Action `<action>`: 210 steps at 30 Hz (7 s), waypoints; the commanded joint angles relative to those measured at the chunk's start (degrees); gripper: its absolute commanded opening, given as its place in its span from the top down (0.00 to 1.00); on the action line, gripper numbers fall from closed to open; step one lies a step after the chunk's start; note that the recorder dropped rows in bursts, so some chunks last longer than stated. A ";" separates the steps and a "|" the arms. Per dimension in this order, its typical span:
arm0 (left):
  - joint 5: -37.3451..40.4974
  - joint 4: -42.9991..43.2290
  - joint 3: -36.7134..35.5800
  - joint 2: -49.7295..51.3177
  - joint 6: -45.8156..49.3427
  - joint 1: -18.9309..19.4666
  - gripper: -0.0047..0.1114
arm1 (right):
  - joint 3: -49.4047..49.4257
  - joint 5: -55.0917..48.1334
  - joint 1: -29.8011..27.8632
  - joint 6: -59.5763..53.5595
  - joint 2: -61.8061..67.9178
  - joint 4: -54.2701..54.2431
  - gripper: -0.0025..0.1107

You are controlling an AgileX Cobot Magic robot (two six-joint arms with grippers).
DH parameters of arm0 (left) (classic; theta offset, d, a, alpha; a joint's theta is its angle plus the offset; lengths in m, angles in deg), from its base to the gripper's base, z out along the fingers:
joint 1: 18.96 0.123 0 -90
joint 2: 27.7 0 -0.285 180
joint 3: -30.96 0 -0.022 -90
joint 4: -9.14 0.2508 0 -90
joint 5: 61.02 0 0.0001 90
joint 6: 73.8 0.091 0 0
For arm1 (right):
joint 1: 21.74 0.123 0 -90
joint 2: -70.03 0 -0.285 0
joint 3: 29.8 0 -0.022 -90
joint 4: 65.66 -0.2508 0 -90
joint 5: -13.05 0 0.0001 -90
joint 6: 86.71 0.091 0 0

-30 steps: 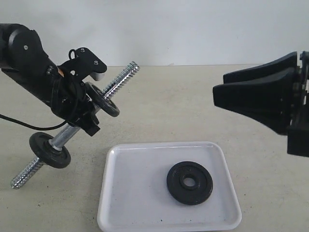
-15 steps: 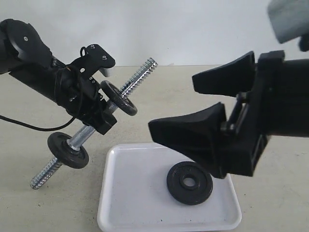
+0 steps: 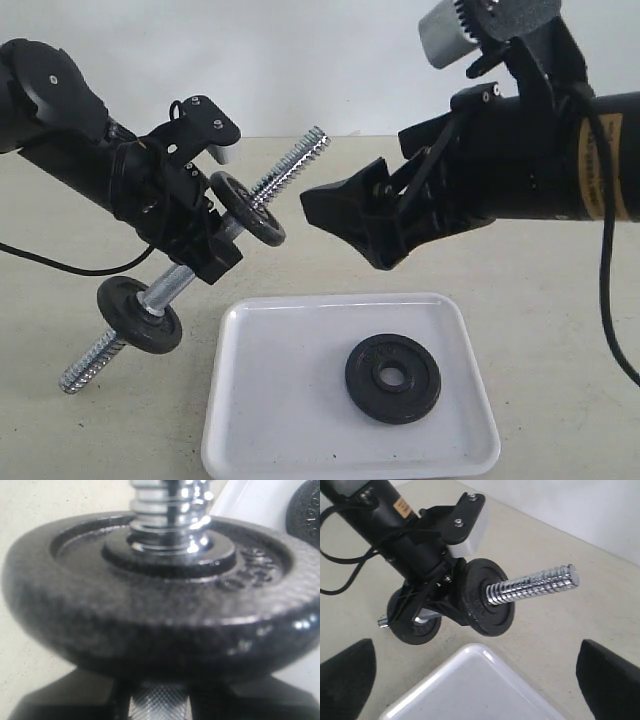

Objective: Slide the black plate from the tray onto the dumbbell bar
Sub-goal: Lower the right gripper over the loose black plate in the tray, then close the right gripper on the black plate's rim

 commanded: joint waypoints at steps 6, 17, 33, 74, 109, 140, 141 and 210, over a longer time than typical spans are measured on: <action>-1.56 -3.53 2.04 -2.95 0.24 -0.16 0.92 | -0.09 -7.10 0.05 17.88 0.60 -0.22 0.05; 0.54 -1.89 2.04 -2.95 0.24 -0.16 0.92 | -0.09 -4.18 0.05 19.48 21.20 -0.22 0.05; -0.19 -1.54 2.04 -2.95 0.24 -0.16 0.92 | -15.91 -70.95 0.05 -74.06 24.10 -52.23 0.05; 1.39 -1.50 2.04 -2.95 0.24 -0.16 0.92 | -11.09 -53.58 0.05 -107.47 29.79 -113.40 0.05; 1.66 -0.41 2.04 -2.95 0.24 -0.16 0.92 | -11.09 -49.37 0.77 -103.64 35.93 -119.16 0.05; 2.38 -0.43 2.04 -2.95 0.24 -0.16 0.92 | -11.09 -56.64 4.70 -83.29 41.34 -98.00 0.05; 2.38 -0.43 2.04 -2.95 0.24 -0.16 0.92 | -11.09 -56.53 4.70 -83.29 41.34 -98.00 0.05; 2.65 -0.01 2.04 -2.95 0.24 -0.16 0.92 | -13.60 -51.13 4.70 -83.53 39.99 -96.11 0.96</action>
